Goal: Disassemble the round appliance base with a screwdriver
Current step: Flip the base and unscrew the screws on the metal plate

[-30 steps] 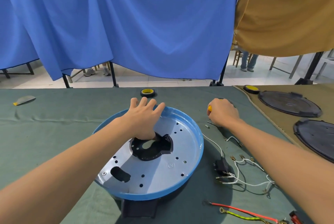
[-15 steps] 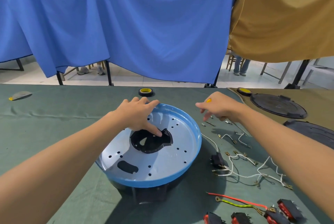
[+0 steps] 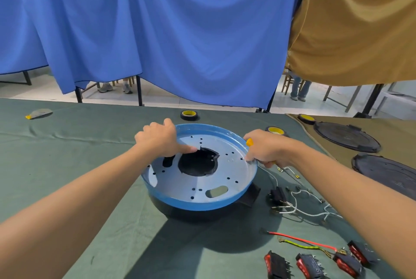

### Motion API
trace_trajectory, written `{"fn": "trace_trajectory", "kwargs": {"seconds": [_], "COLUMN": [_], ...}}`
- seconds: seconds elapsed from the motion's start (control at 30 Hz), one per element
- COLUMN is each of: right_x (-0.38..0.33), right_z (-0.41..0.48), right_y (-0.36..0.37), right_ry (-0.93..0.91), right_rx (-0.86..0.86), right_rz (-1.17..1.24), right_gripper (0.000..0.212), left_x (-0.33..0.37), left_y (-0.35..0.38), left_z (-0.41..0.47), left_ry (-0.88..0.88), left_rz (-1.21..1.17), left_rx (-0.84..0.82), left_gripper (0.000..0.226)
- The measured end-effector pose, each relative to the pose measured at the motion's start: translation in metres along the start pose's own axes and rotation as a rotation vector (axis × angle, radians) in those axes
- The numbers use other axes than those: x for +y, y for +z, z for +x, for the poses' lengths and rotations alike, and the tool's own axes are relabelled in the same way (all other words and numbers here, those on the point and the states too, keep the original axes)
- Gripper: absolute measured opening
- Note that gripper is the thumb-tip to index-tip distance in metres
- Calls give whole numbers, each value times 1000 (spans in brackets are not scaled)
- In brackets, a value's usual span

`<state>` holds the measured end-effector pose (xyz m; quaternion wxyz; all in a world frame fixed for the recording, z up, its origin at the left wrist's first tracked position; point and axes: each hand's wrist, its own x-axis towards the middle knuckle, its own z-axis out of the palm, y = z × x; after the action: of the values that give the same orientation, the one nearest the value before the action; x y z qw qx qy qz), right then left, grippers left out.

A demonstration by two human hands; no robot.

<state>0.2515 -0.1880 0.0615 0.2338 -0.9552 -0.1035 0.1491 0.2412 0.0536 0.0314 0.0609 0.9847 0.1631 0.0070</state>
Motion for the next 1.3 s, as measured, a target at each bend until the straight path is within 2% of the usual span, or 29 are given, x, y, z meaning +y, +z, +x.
{"fn": "trace_trajectory", "kwargs": {"seconds": [0.1,0.4,0.53,0.63,0.7,0.83,0.93,1.07,1.13,1.3], "right_x": [5,4,5,3,1,2,6,13,15,16], "right_z": [4,21,23,25,26,27,21,3,-3,4], "right_y": [1,5,2,1,1,3,4,-5,-9,-8], "right_ry": [-28,-81,-110,-128,-135,-120,-57,57,57,3], "right_rx": [-7,81,72,51,41,63,67,-113,-191,-189], "right_rz": [52,-22,-3,26,13,3,-14,-1,14,66], "right_gripper": [23,34,37,41,40,32,9,13,15,12], "left_x": [2,3,-2,-3,-3,-1,1,1,1,3], "left_y": [2,-1,-4,-5,-2,2,-1,-4,-9,-16], "left_z": [1,2,6,7,5,0,1,3,3,-1], "left_ry": [-34,-114,-43,61,51,0,-12,-6,-5,53], "left_rz": [-28,19,-59,-135,-175,-186,-196,-210,-213,-110], "left_rx": [8,-10,-41,-80,-73,-34,-67,-131,-192,-238], "left_gripper": [102,106,113,95,86,87,88,90,97,99]}}
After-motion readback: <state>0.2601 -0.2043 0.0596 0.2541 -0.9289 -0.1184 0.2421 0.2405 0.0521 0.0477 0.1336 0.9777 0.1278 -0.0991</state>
